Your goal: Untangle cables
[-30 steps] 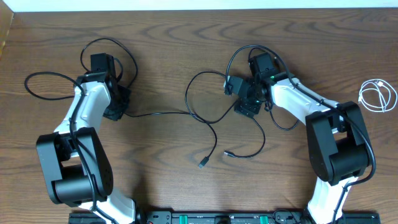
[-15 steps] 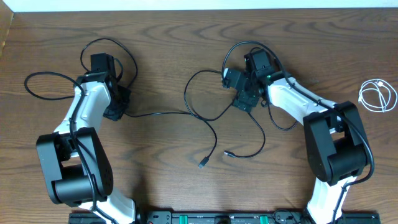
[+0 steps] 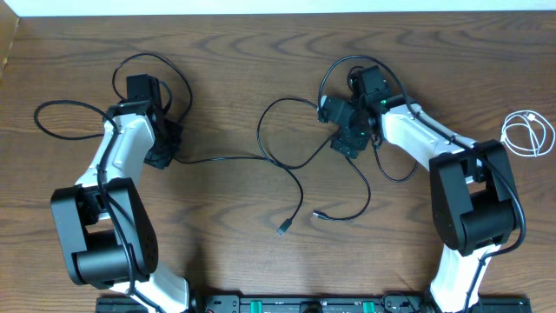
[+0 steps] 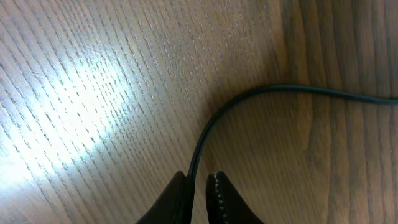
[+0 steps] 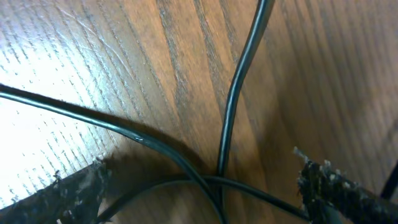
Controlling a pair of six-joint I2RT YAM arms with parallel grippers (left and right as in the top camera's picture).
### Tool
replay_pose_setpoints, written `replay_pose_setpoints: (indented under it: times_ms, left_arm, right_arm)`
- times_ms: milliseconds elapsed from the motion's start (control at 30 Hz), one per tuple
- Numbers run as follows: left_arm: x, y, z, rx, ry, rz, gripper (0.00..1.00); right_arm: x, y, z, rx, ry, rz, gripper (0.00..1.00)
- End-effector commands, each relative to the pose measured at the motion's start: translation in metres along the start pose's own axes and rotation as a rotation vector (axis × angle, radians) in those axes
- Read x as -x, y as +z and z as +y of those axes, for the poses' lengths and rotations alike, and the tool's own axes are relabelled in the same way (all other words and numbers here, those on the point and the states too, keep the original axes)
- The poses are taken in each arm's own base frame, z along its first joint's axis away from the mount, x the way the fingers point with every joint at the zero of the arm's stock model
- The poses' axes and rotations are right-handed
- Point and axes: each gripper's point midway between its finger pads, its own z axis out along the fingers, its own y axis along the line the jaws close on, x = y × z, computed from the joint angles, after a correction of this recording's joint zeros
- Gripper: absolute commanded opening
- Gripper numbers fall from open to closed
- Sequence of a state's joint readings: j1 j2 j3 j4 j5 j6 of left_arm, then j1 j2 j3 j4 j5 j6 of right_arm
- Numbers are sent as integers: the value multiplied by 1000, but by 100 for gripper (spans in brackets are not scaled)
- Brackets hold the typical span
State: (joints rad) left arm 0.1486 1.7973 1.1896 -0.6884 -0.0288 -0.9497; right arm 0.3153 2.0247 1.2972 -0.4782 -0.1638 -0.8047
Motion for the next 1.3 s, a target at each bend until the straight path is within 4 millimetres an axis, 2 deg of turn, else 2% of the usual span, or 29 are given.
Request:
replay_pose_setpoints:
  times_ms: [0,133,367,467,600,700,800,900,967,1133,1267]
  left_arm:
    - [-3,6,5,24,-12,8,14]
    - [-3,6,5,24,-12,8,14]
    - [-3,6,5,24,-12,8,14]
    - [-3,6,5,24,-12,8,14]
    - [-3,6,5,24,-12,9,14]
    - [-3,6,5,24,-12,9,14]
    - [-3,6,5,24,-12,9,14]
    - [-3,6,5,24,-12,9,14]
    - [-3,6,5,24,-12,9,14]
    - [-3,6,5,24,-12,9,14]
    - [-3,6,5,24,-12,9,14]
  right_arm:
    - [-38,30,21,104,55,91,95]
    - [-45,41,32,169,92,88,92]
    - [-61,38,55,246,180,177,72]
    - [-72,32,66,281,228,239,57]
    - [-90,28,67,244,307,345,44]
    - [-93,27,66,223,374,368,39]
    - [-91,27,68,216,418,375,31]
    - [-86,28,72,217,410,376,19]
    - [-82,28,75,218,396,373,1]
    - [-60,16,78,236,361,369,1]
    - [-30,-13,63,225,398,364,1]
